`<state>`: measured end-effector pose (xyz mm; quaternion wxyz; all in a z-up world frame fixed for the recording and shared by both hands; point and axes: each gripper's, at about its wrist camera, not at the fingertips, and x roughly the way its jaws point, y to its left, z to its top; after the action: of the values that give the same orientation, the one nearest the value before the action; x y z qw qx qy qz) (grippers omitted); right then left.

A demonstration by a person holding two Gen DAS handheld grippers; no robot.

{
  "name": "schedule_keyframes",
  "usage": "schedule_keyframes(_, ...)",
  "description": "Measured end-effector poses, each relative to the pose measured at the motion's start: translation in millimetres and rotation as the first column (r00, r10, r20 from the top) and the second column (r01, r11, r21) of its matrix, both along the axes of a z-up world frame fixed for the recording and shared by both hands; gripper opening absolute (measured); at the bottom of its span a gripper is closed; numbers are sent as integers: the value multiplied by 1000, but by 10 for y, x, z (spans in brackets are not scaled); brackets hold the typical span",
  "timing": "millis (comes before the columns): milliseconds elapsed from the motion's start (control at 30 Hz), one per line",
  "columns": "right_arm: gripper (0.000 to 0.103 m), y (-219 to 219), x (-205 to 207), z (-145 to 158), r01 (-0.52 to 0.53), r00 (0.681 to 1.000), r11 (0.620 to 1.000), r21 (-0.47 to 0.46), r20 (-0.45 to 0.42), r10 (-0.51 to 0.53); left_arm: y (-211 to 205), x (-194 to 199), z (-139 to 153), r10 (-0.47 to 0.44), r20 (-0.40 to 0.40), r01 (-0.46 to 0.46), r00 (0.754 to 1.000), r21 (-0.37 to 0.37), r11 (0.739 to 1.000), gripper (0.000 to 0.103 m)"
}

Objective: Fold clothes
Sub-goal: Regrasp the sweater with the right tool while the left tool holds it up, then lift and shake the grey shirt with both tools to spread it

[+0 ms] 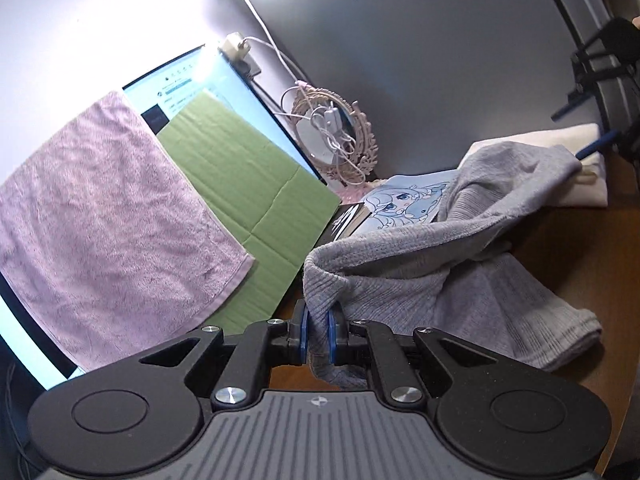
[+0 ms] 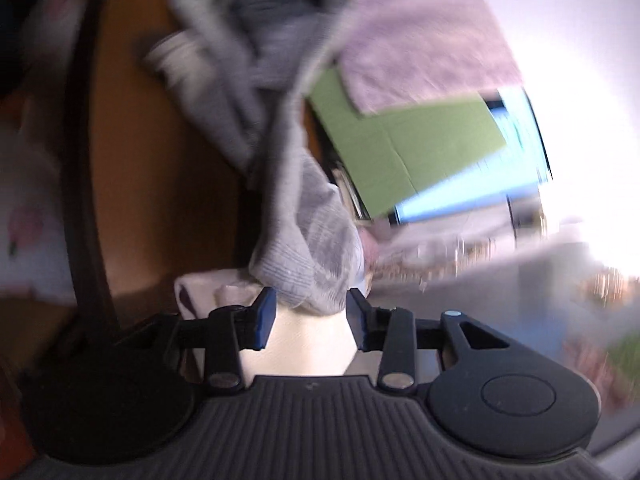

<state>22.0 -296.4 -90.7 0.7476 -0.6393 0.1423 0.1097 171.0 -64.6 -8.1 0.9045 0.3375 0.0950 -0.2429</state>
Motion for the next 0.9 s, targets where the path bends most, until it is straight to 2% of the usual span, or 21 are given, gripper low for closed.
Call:
schedule_keyframes(67, 41, 24, -16, -138, -74, 997, 983, -170, 1, 75, -6, 15, 3, 0, -6, 0, 1000, -1, 1000, 9)
schedule_keyframes(133, 41, 34, 8, -218, -121, 993, 957, -265, -25, 118, -9, 36, -2, 2, -10, -2, 1000, -2, 1000, 9)
schedule_keyframes(200, 39, 38, 54, -242, -146, 989, 945, -294, -43, 140, -7, 59, -11, 6, -15, -6, 1000, -7, 1000, 9)
schedule_keyframes(233, 34, 40, 77, -253, -159, 987, 938, -308, -52, 150, -2, 70, -17, 10, -19, -10, 1000, -13, 1000, 9)
schedule_keyframes(267, 12, 42, 95, -257, -167, 986, 938, -305, -52, 159, 4, 75, -21, 15, -23, -15, 1000, -19, 1000, 9)
schedule_keyframes(367, 9, 99, 211, -100, -93, 996, 987, -128, -14, 92, 55, 61, 12, 32, -20, -33, 999, -47, 998, 9)
schedule_keyframes(433, 9, 97, 291, 155, -20, 999, 998, 58, 41, 18, 109, 18, 97, 45, 6, -45, 999, -64, 997, 9)
schedule_keyframes(500, 9, 99, 360, 466, 36, 993, 969, 246, 96, -62, 178, -25, 260, 71, 50, -67, 996, -87, 994, 9)
schedule_keyframes(533, 9, 100, 394, 622, 60, 988, 939, 338, 118, -105, 221, -46, 370, 89, 71, -81, 994, -107, 991, 9)
schedule_keyframes(600, 9, 138, 437, 973, 59, 970, 885, 461, 184, -160, 317, -107, 640, 122, 113, -104, 986, -152, 983, 9)
schedule_keyframes(700, 8, 253, 439, 1497, 2, 935, 829, 560, 292, -200, 447, -301, 1125, 171, 227, -128, 959, -193, 973, 9)
schedule_keyframes(800, 8, 428, 374, 1980, -73, 886, 825, 560, 416, -204, 579, -568, 1630, 216, 329, -149, 919, -216, 965, 9)
schedule_keyframes(900, 8, 594, 220, 2451, -140, 844, 825, 547, 502, -190, 709, -890, 2114, 256, 420, -172, 871, -228, 958, 9)
